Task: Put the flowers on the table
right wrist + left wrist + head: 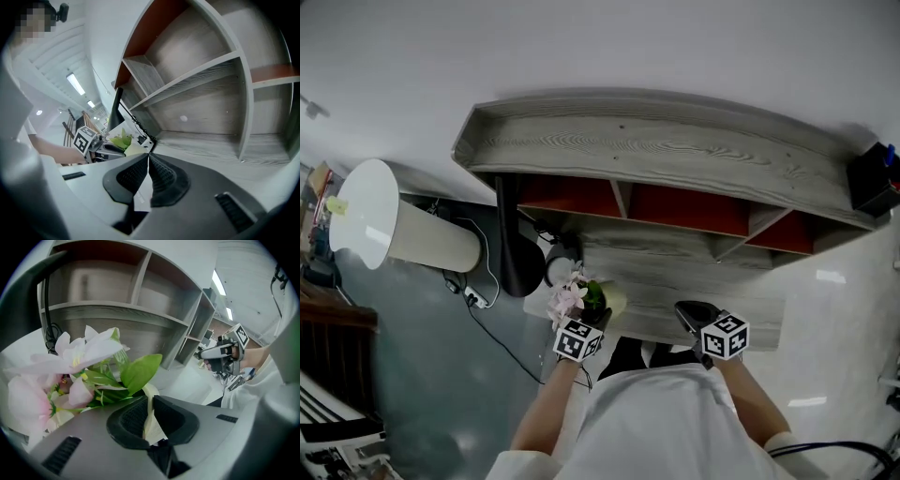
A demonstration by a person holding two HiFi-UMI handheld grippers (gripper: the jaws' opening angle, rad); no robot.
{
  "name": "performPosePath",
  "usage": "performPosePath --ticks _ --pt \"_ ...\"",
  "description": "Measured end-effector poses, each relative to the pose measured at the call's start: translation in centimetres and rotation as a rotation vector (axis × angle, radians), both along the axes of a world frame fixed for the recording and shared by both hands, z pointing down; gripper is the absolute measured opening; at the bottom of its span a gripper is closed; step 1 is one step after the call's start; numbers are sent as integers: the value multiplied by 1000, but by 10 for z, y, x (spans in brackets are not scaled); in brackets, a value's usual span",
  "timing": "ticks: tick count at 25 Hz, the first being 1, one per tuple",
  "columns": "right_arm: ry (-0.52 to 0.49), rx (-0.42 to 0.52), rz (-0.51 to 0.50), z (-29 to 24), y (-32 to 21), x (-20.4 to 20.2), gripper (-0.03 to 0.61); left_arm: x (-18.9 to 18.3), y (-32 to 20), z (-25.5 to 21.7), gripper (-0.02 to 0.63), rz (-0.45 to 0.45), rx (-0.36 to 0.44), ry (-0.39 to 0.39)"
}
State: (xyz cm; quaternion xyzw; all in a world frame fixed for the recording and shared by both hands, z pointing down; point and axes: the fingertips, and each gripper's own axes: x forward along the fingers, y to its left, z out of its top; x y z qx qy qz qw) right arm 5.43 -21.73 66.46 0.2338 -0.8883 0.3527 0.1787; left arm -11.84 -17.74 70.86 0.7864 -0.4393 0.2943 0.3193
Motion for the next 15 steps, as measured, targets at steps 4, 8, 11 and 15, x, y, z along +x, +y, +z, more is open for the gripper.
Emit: performPosePath --ticks 4,8,11,15 --pt "6 -1 45 -4 -11 -3 18 1 -26 18 51 78 -16 -62" --pt "27 -11 79 1 -19 -4 18 -1 -54 36 52 173 -14 -150" --pt "38 -21 99 2 -22 -5 18 -2 -73 50 52 210 -15 -185" --pt "44 -23 124 1 -28 -8 18 -5 -94 68 52 253 -30 -232"
